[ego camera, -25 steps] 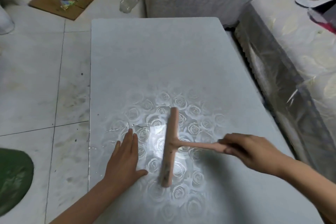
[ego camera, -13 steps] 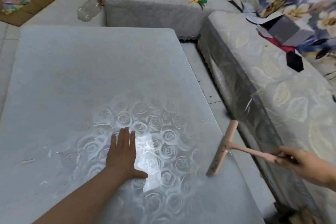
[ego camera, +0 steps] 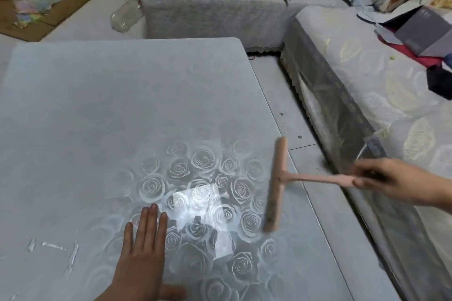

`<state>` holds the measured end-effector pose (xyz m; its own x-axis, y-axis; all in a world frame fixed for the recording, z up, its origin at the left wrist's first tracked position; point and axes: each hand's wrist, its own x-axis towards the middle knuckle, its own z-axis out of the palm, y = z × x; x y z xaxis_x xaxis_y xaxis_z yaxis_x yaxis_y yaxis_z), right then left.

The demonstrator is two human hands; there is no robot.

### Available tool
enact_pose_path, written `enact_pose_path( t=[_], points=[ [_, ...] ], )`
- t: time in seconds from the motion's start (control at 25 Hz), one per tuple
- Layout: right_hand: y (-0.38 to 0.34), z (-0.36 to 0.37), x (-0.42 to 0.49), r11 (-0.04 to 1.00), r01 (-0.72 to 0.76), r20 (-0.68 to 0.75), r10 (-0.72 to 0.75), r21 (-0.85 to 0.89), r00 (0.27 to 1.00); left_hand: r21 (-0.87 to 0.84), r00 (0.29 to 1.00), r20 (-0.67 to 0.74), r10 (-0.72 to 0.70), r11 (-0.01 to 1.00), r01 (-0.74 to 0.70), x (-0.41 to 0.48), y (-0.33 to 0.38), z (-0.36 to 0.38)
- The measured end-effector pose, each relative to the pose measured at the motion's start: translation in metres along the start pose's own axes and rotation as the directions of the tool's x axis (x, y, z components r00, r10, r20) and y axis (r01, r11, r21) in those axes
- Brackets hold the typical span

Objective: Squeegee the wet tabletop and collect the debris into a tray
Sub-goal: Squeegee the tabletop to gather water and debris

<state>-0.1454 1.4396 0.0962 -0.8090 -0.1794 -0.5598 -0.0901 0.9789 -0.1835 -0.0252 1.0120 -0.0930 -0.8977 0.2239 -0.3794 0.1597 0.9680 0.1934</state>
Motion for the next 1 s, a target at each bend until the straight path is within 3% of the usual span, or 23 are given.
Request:
enact_pose_path(
  t=[0.04,0.12,0.28,0.36,0.44,0.6,0.8,0.92,1.0],
  points=[
    [0.008,-0.002,0.0,0.998,-0.031,-0.025,0.03,-0.051,0.999,0.026,1.0,0.028,0.006,1.0,-0.007,-0.001,-0.001,-0.001],
    [-0.018,0.001,0.019,0.998,0.044,-0.049,-0.047,-0.055,0.998,0.002,0.987,0.158,-0.03,1.0,0.03,0.006,-0.004,-0.002],
    [-0.128,0.033,0.093,0.944,0.322,0.051,-0.318,-0.079,0.947,0.054,0.997,0.075,0.006,0.998,-0.01,0.005,0.003,-0.013],
    [-0.149,0.025,0.109,0.929,0.349,0.021,-0.349,-0.124,0.937,0.061,1.0,0.028,0.015,0.998,-0.016,0.004,0.003,-0.014],
    [-0.119,0.002,0.097,0.943,0.305,0.014,-0.306,-0.134,0.952,0.03,0.999,0.049,0.008,0.999,-0.01,0.003,0.001,-0.013],
    [-0.055,-0.015,0.059,0.994,0.083,0.008,-0.082,-0.068,0.997,-0.04,0.994,0.106,-0.014,0.999,0.019,0.004,-0.006,-0.01],
    [-0.113,0.039,0.089,0.986,0.163,-0.074,-0.161,0.025,0.984,-0.061,0.991,0.135,0.001,0.998,0.007,0.006,-0.005,-0.009],
    [-0.113,0.043,0.074,0.994,0.089,-0.095,-0.083,0.059,0.992,-0.007,0.992,0.105,0.066,0.998,-0.066,0.001,-0.015,-0.016],
    [-0.106,0.044,0.042,0.993,0.045,-0.094,-0.035,0.111,0.995,-0.061,0.993,-0.016,0.116,0.991,-0.117,-0.005,-0.035,-0.02]
  ],
)
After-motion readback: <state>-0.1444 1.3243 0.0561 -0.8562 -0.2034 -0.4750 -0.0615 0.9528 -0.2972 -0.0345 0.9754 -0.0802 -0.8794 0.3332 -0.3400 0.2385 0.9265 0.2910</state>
